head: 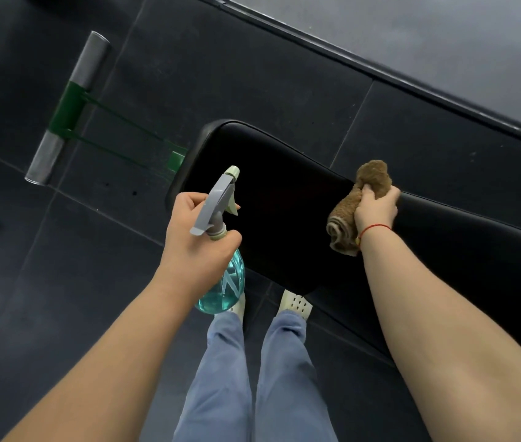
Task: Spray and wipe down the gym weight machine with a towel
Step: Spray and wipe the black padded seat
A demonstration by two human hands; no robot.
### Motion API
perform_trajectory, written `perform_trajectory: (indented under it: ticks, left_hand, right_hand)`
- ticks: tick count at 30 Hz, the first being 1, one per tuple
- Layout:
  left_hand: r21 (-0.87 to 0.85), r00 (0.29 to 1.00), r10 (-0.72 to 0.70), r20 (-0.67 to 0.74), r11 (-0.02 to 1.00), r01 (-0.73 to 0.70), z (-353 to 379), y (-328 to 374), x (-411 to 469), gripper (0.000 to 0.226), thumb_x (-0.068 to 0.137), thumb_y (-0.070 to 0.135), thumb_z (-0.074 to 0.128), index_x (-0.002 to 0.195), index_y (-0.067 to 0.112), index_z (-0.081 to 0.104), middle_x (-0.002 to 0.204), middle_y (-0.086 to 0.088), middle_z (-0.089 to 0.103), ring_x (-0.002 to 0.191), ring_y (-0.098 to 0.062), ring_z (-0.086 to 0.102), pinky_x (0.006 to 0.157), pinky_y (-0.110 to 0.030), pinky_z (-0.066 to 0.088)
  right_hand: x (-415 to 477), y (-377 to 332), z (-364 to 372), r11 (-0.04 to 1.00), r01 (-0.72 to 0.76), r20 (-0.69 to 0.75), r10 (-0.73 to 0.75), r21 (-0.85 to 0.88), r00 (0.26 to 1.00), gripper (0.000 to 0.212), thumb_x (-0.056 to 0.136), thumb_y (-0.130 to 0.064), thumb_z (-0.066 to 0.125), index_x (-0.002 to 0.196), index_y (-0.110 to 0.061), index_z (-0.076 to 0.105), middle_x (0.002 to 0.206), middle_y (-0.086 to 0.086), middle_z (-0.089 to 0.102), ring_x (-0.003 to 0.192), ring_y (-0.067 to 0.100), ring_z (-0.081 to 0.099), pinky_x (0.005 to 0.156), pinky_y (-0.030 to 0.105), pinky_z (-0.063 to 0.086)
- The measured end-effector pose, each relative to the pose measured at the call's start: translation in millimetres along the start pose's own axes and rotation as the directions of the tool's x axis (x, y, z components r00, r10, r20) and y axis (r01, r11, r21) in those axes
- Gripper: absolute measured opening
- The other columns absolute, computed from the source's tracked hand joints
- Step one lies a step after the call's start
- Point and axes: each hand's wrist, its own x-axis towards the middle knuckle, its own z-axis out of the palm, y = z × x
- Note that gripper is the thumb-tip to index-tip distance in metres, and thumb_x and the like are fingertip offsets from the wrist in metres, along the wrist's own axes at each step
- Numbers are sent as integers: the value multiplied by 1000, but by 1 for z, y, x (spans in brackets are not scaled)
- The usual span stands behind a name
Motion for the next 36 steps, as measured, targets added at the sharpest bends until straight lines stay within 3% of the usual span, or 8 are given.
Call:
perform_trajectory:
  ticks: [4, 8, 11, 16, 25, 30, 33, 36]
  left_hand:
    - [2, 1000, -13, -3, 1000, 13, 2, -1, -1, 52, 83, -9, 66, 88, 38, 44, 114, -16, 51, 69, 13, 49, 59, -2, 42]
    - [4, 1000, -11, -23, 1000, 11, 3, -8, 1, 40, 82, -9, 66, 103, 22, 51, 99, -2, 52, 68, 11, 49, 59, -2, 41]
    - [11, 999, -17, -41, 1000, 17, 4, -10, 1, 39, 82, -9, 66, 109, 14, 52, 94, 4, 50, 67, 9, 49, 59, -3, 41]
    - [31, 998, -17, -55, 999, 18, 6, -11, 2, 37, 80, -7, 65, 111, 10, 57, 94, 4, 48, 65, 5, 47, 59, -5, 42]
    - [70, 999, 17, -28, 997, -15, 6, -15, 4, 39, 78, -8, 66, 114, 6, 58, 99, 6, 49, 74, 3, 51, 65, -4, 42]
    - [63, 1000, 20, -4, 998, -20, 2, -18, 3, 42, 79, -8, 68, 113, 11, 54, 98, 1, 51, 65, 3, 50, 59, -5, 41]
    - [70, 999, 31, 22, 997, -33, -1, -23, 5, 44, 79, -6, 69, 109, 20, 52, 108, -10, 53, 70, -8, 50, 58, -6, 41]
    - [58, 997, 38, 71, 997, -42, -5, -28, 4, 47, 79, -5, 70, 119, 13, 52, 105, -5, 54, 70, -8, 51, 58, -13, 43]
  right_hand:
    - [-19, 25, -5, 993, -110, -23, 111, 52, 994, 44, 103, -34, 52, 142, -18, 39, 135, 10, 51, 121, 29, 54, 104, 41, 41]
    - [-1, 31, -27, 978, -192, 112, 183, 79, 977, 40, 95, -28, 64, 127, -5, 60, 120, 14, 67, 108, 31, 65, 103, 45, 50]
    - [20, 6, -41, 999, -46, 101, 48, -28, 994, 44, 92, -32, 67, 130, -10, 62, 125, 10, 66, 108, 27, 64, 103, 39, 49]
    - [25, -30, -28, 939, 176, 250, -102, -296, 963, 55, 103, -32, 49, 155, -34, 29, 151, 12, 31, 130, 33, 44, 112, 44, 34]
    - [-22, 29, -22, 921, 97, 28, -93, -378, 995, 43, 101, -25, 45, 143, -17, 36, 140, 17, 39, 113, 38, 55, 92, 42, 44]
    - [-75, 93, -7, 857, 99, 22, -102, -506, 995, 36, 99, -27, 49, 132, -15, 38, 131, 17, 44, 107, 41, 58, 78, 39, 39]
    - [-103, 123, 0, 880, 51, 14, -50, -472, 999, 34, 100, -28, 49, 130, -16, 37, 128, 15, 44, 102, 39, 59, 78, 41, 44]
    - [-121, 137, 7, 926, -34, -5, 35, -375, 999, 32, 101, -28, 48, 129, -18, 38, 127, 13, 43, 96, 34, 58, 79, 42, 46]
